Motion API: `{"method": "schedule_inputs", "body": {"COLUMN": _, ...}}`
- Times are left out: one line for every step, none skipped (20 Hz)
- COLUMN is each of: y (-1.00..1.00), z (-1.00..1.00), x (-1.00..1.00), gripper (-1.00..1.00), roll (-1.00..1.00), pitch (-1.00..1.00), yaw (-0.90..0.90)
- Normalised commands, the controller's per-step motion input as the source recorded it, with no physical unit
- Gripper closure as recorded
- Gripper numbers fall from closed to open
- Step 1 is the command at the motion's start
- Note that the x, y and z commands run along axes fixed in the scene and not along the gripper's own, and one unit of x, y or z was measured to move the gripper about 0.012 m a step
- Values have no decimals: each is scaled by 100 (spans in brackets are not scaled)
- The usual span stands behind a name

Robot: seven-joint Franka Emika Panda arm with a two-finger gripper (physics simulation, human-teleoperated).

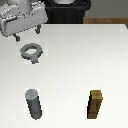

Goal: Put the loop with the handle onto the peg.

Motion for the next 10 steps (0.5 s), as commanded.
{"method": "schedule_inputs", "body": {"y": 0, "z": 0, "x": 0, "gripper": -100, "roll": 0, "pitch": 0, "yaw": 0}}
{"method": "schedule_inputs", "body": {"y": 0, "z": 0, "x": 0, "gripper": -100, "roll": 0, "pitch": 0, "yaw": 0}}
{"method": "schedule_inputs", "body": {"y": 0, "z": -100, "x": 0, "gripper": -100, "roll": 0, "pitch": 0, "yaw": 0}}
{"method": "schedule_inputs", "body": {"y": 0, "z": 0, "x": 0, "gripper": -100, "roll": 0, "pitch": 0, "yaw": 0}}
{"method": "schedule_inputs", "body": {"y": 0, "z": -100, "x": 0, "gripper": -100, "roll": 0, "pitch": 0, "yaw": 0}}
{"method": "schedule_inputs", "body": {"y": 0, "z": -100, "x": 0, "gripper": -100, "roll": 0, "pitch": 0, "yaw": 0}}
{"method": "schedule_inputs", "body": {"y": 0, "z": -100, "x": 0, "gripper": -100, "roll": 0, "pitch": 0, "yaw": 0}}
{"method": "schedule_inputs", "body": {"y": 0, "z": 0, "x": 0, "gripper": -100, "roll": 0, "pitch": 0, "yaw": 0}}
{"method": "schedule_inputs", "body": {"y": 0, "z": 0, "x": 0, "gripper": -100, "roll": 0, "pitch": 0, "yaw": 0}}
{"method": "schedule_inputs", "body": {"y": 0, "z": -100, "x": 0, "gripper": -100, "roll": 0, "pitch": 0, "yaw": 0}}
